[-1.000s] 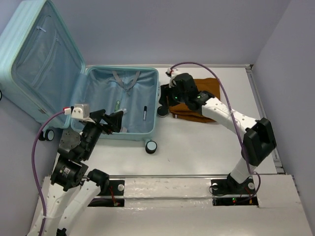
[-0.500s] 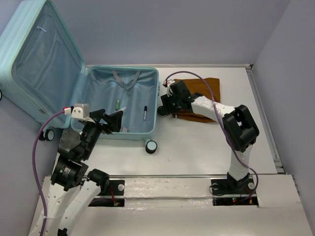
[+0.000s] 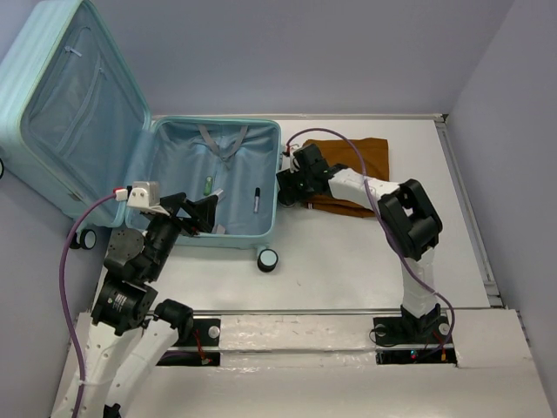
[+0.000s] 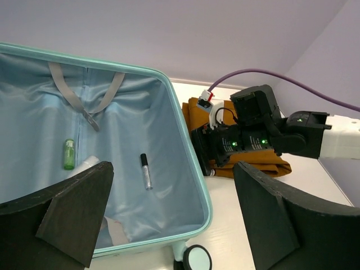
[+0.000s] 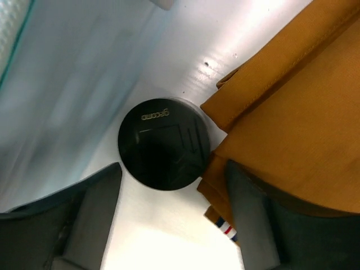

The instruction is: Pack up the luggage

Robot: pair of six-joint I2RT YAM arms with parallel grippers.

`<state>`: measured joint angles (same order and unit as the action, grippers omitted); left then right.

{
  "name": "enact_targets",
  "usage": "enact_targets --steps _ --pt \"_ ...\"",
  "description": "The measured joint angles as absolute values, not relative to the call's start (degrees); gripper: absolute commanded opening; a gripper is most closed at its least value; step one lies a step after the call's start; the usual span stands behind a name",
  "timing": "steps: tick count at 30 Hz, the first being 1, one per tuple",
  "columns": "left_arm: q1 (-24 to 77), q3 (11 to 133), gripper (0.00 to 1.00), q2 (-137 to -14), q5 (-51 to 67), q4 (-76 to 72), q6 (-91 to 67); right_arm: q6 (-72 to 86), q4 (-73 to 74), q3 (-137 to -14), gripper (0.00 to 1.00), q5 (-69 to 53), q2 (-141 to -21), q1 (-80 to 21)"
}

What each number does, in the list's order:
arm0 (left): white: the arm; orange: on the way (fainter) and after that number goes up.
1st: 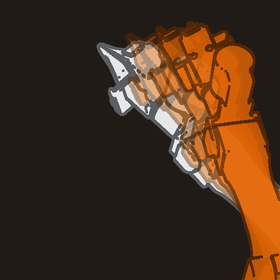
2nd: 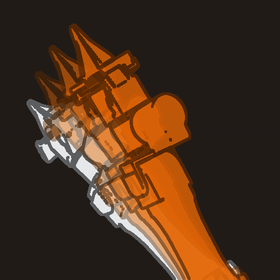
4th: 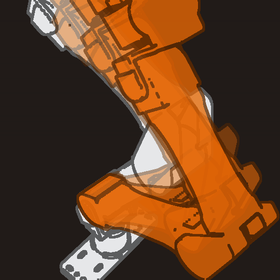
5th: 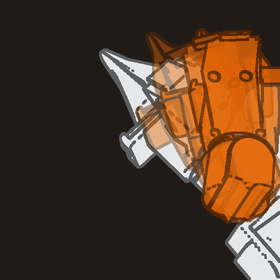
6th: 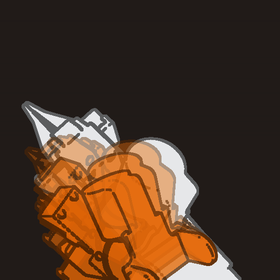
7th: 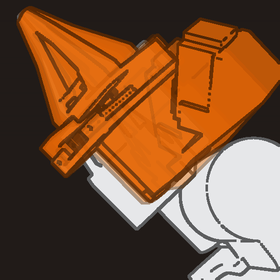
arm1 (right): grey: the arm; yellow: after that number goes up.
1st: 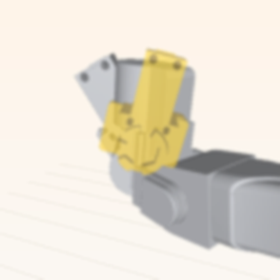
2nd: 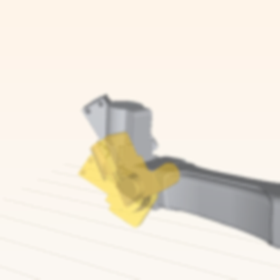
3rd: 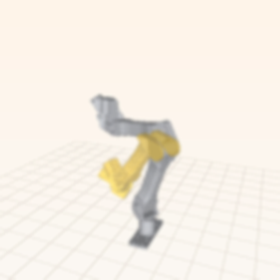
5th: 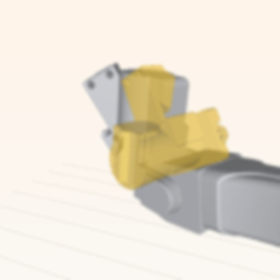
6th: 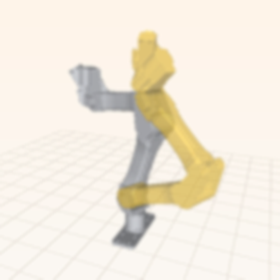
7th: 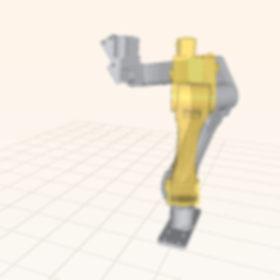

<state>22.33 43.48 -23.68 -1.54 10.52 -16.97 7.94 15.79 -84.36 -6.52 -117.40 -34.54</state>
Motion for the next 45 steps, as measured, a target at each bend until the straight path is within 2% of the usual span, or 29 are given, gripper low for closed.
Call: enact_targets --steps 4,9,16,32,39,41,45 --pt "22.02 43.48 0.99 -23.83 -1.52 10.52 -16.97 7.73 15.68 -85.73 0.74 -4.97 -118.52 -35.05" --pt "22.00 43.48 0.99 -23.88 -1.52 10.52 -16.97 7.07 15.46 -85.89 0.85 -0.14 -118.50 -36.32" --pt "21.85 43.48 0.99 -23.97 -1.50 10.52 -16.97 3.75 16.23 -83.90 0.86 3.01 -114.74 -36.51" --pt "21.26 43.48 0.99 -24.64 -1.50 10.55 -16.97 -6.39 10.17 -83.94 0.88 -6.33 -117.08 -36.45" --pt "21.23 43.48 0.99 -24.64 -1.50 10.55 -16.97 -7.16 4.56 -83.40 0.82 -8.05 -119.02 -35.88" --pt "21.23 43.48 0.99 -24.64 -1.50 10.52 -16.97 -6.87 2.42 -83.09 0.72 -8.49 -120.49 -35.66" --pt "21.23 43.48 0.99 -24.62 -1.50 10.52 -16.95 -5.45 -2.31 -80.44 0.71 -8.75 -120.97 -35.46"
